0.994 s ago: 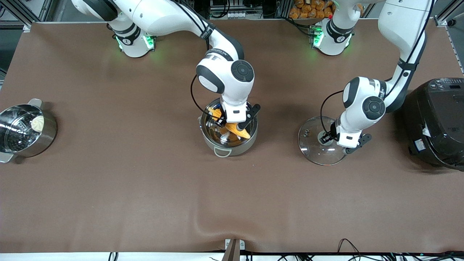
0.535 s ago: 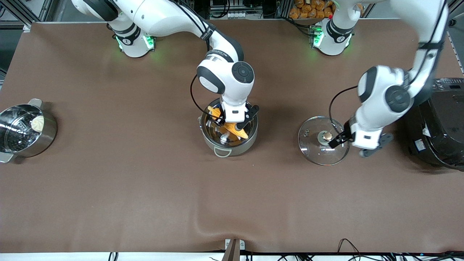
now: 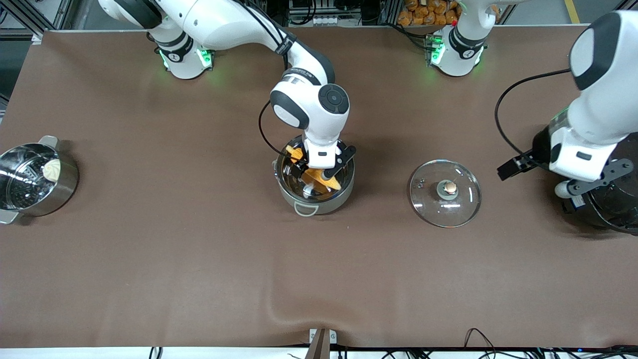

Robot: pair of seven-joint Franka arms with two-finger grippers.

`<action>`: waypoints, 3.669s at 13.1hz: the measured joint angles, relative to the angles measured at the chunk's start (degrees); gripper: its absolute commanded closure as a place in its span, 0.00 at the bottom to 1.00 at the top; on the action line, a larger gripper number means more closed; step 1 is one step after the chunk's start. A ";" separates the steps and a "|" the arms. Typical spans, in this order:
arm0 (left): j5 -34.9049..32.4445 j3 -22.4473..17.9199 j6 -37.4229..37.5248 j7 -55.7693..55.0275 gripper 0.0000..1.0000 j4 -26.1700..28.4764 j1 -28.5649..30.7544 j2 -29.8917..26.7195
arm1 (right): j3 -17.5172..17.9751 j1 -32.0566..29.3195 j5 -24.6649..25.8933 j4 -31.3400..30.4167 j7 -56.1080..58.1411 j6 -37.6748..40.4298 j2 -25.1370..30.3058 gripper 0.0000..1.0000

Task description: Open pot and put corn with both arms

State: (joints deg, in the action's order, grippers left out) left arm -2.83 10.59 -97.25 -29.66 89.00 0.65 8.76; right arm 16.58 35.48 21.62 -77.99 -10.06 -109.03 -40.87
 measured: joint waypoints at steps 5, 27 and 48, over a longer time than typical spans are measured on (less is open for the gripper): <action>0.00 0.11 3.60 8.75 0.00 -0.27 0.08 -4.55 | -0.19 -4.22 -3.23 1.17 -0.67 3.30 4.63 0.00; 0.34 -1.77 4.07 16.11 0.00 2.02 0.02 -8.61 | -15.47 -41.61 -23.35 -14.81 16.64 19.91 42.29 0.00; 0.34 -1.97 5.50 16.11 0.00 0.95 0.03 -8.44 | -17.16 -40.90 -23.50 -14.88 14.56 21.80 44.94 0.00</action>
State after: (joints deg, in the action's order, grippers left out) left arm -2.49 8.62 -91.74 -13.55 89.94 0.68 0.32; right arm -0.58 -5.42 -1.87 -92.87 4.51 -87.23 4.07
